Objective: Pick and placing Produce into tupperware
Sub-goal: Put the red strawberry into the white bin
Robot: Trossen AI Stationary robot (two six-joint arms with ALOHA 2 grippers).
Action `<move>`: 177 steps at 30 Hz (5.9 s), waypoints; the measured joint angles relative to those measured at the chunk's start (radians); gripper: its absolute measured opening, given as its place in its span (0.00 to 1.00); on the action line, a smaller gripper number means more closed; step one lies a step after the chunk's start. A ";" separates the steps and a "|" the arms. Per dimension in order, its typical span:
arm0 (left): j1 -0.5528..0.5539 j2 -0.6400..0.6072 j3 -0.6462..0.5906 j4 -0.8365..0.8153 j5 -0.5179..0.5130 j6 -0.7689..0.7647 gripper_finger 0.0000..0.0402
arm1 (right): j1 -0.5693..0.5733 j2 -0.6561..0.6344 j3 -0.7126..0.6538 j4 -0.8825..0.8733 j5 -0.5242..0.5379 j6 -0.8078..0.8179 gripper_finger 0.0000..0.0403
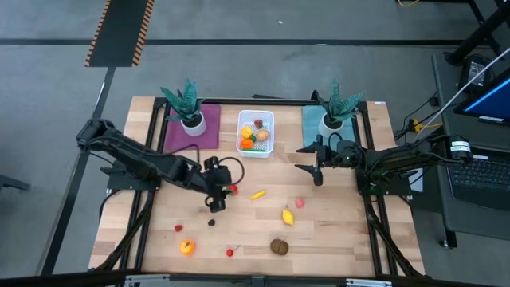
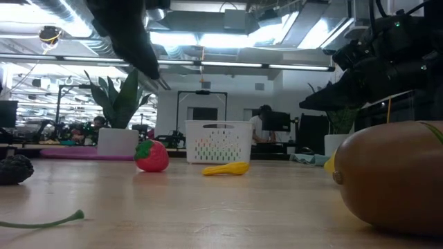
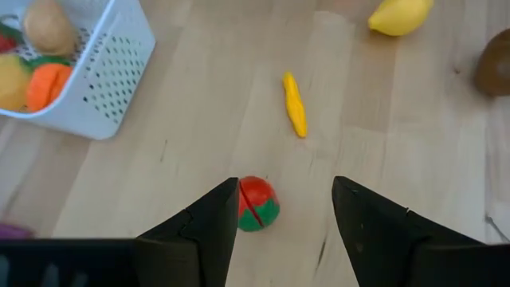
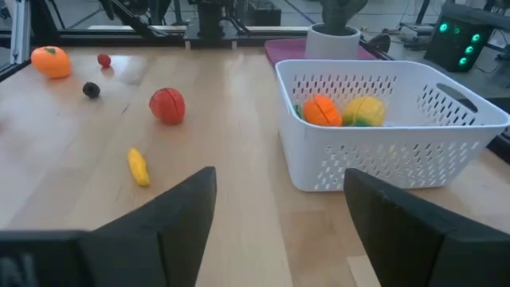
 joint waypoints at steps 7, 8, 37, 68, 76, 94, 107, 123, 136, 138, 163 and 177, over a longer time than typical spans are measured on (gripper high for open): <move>0.000 0.099 0.052 -0.026 0.002 -0.079 0.48 | 0.000 0.000 0.000 -0.001 0.000 -0.008 0.69; 0.000 0.110 0.063 -0.037 0.002 -0.088 0.48 | 0.000 0.000 0.000 -0.002 0.000 -0.008 0.69; 0.096 0.292 0.143 -0.176 0.118 -0.302 0.48 | 0.000 0.000 0.000 -0.043 0.000 -0.006 0.69; 0.132 0.409 0.146 -0.104 0.190 -0.268 0.49 | 0.000 0.000 0.000 -0.049 0.000 -0.005 0.69; 0.133 0.410 0.146 -0.104 0.192 -0.246 0.49 | 0.000 0.000 0.000 -0.051 0.000 -0.005 0.69; 0.133 0.414 0.153 -0.060 0.192 -0.246 0.49 | 0.000 0.000 0.000 -0.052 0.000 -0.005 0.69; 0.132 0.417 0.151 -0.064 0.197 -0.247 0.62 | 0.000 0.000 0.000 -0.052 0.000 -0.005 0.69; 0.131 0.415 0.152 -0.063 0.192 -0.235 0.69 | 0.000 0.000 0.000 -0.052 0.000 -0.005 0.69; 0.132 0.414 0.124 -0.061 0.169 -0.227 0.68 | 0.000 0.000 0.000 -0.052 0.000 -0.005 0.69; 0.132 0.414 0.124 -0.060 0.139 -0.227 0.67 | 0.000 0.000 0.000 -0.052 0.000 -0.005 0.69; 0.141 0.466 0.124 -0.017 0.139 -0.219 0.64 | 0.000 0.000 0.000 -0.052 0.000 0.002 0.69; 0.162 0.466 0.124 -0.016 0.144 -0.225 0.51 | 0.000 0.000 0.000 -0.051 0.000 0.002 0.69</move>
